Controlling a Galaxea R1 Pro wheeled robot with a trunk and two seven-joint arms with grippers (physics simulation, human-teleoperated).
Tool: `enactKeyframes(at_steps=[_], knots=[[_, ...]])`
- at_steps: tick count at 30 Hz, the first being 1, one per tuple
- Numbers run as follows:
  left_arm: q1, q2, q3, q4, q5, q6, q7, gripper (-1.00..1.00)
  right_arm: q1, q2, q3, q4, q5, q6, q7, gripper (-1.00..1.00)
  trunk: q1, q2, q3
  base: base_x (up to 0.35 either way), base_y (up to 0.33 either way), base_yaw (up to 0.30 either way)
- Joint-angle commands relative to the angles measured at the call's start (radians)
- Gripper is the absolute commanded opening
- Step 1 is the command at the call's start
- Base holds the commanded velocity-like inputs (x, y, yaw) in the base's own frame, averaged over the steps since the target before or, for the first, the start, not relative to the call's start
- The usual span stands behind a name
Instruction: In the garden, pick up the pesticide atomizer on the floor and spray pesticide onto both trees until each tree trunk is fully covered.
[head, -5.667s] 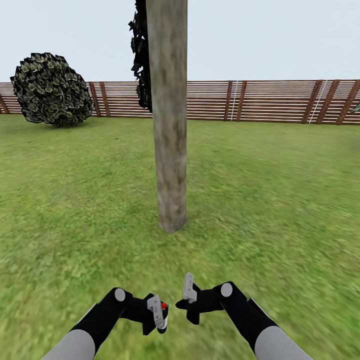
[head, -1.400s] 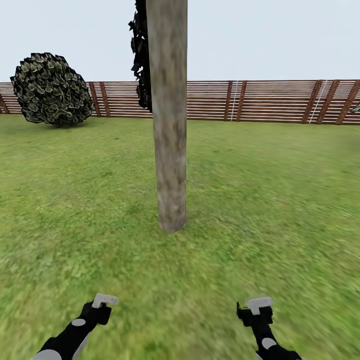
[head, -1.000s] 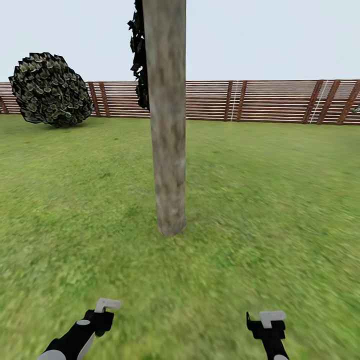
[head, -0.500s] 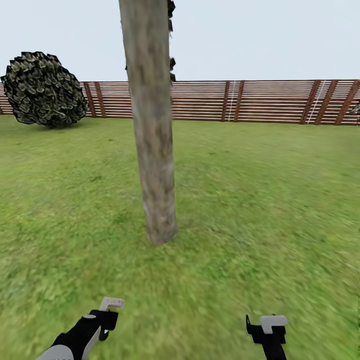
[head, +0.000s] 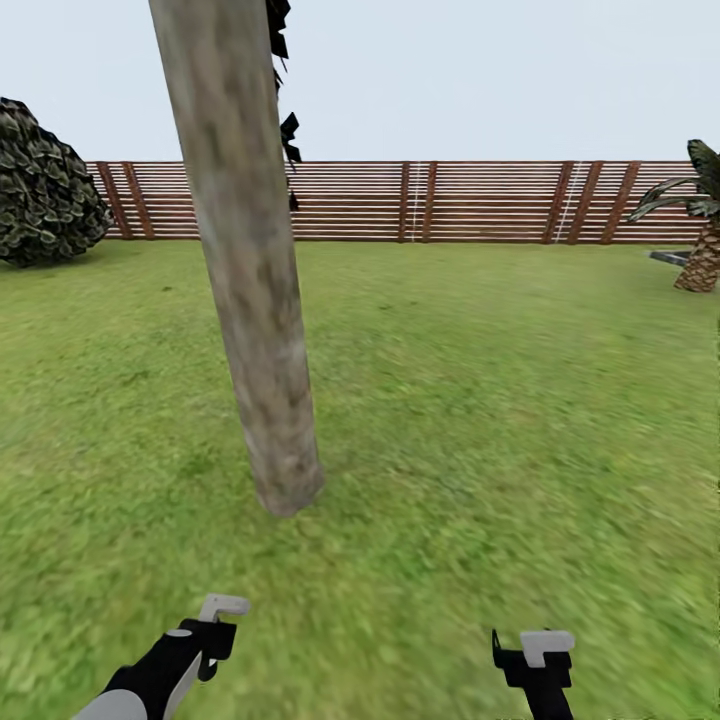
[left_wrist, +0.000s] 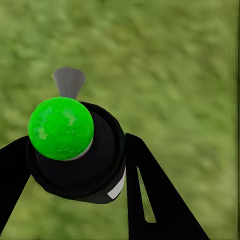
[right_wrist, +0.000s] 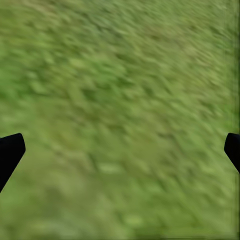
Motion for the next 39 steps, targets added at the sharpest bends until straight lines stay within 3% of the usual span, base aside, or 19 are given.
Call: enactKeyframes(at_steps=[1,8,12,15,20,22,23,27,28,32,35,39], knots=[[0.000,-0.001,0.008,-0.002,-0.009,0.004,-0.007,-1.00,-0.001,0.000,0.007,0.001,0.008,0.001,-0.010,1.00,0.000,0.000,-0.001,0.023,0.015,-0.093],[-0.003,-0.019,0.006,-0.081,-0.006,0.026,-0.012,-1.00,-0.001,0.000,0.007,0.001,0.008,0.001,-0.011,1.00,0.000,0.000,-0.001,0.005,0.003,-0.019],[-0.004,-0.024,0.006,-0.090,-0.005,0.058,-0.014,-1.00,-0.001,0.001,0.007,0.002,0.009,0.001,-0.011,1.00,0.000,0.000,-0.001,0.000,0.000,-0.001],[-0.010,-0.042,0.003,-0.094,-0.006,0.070,-0.015,-1.00,-0.001,-0.001,0.007,0.002,0.009,0.001,-0.011,1.00,0.000,0.000,-0.001,0.000,0.000,0.000],[-0.027,-0.051,-0.002,-0.152,-0.007,0.176,-0.027,-1.00,-0.001,-0.002,0.007,0.003,0.009,0.001,-0.010,1.00,0.000,0.000,-0.001,0.000,0.000,0.000],[-0.027,-0.050,-0.003,-0.204,-0.007,0.206,-0.060,-1.00,-0.001,-0.002,0.007,0.003,0.010,0.001,-0.010,1.00,0.000,0.000,-0.001,-0.065,0.000,0.000],[-0.030,-0.079,-0.002,-0.320,-0.007,0.211,-0.082,-1.00,0.000,-0.003,0.007,0.003,0.010,0.001,-0.010,1.00,0.000,0.000,-0.001,-0.011,0.000,0.000],[-0.054,-0.066,0.002,-0.337,-0.007,0.214,-0.089,-1.00,0.000,-0.003,0.007,0.003,0.010,0.001,-0.010,1.00,0.000,0.000,-0.001,-0.004,0.000,0.000],[-0.099,-0.058,-0.006,-0.420,-0.006,0.219,-0.146,-1.00,-0.001,-0.003,0.007,0.001,0.010,0.002,-0.010,1.00,0.000,0.000,-0.001,0.000,0.000,0.000],[-0.097,-0.064,-0.007,-0.420,-0.006,0.218,-0.151,-1.00,0.000,-0.003,0.007,0.001,0.010,0.002,-0.010,1.00,0.000,0.000,-0.001,0.000,0.000,0.000],[-0.098,-0.081,-0.011,-0.419,-0.006,0.218,-0.153,-1.00,-0.001,-0.002,0.008,0.001,0.010,0.002,-0.010,1.00,0.000,0.000,-0.001,0.000,0.000,0.000],[-0.105,-0.136,-0.016,-0.421,-0.008,0.219,-0.154,-1.00,-0.001,-0.002,0.007,0.001,0.010,0.002,-0.010,1.00,0.000,0.000,-0.001,0.000,0.000,0.000]])
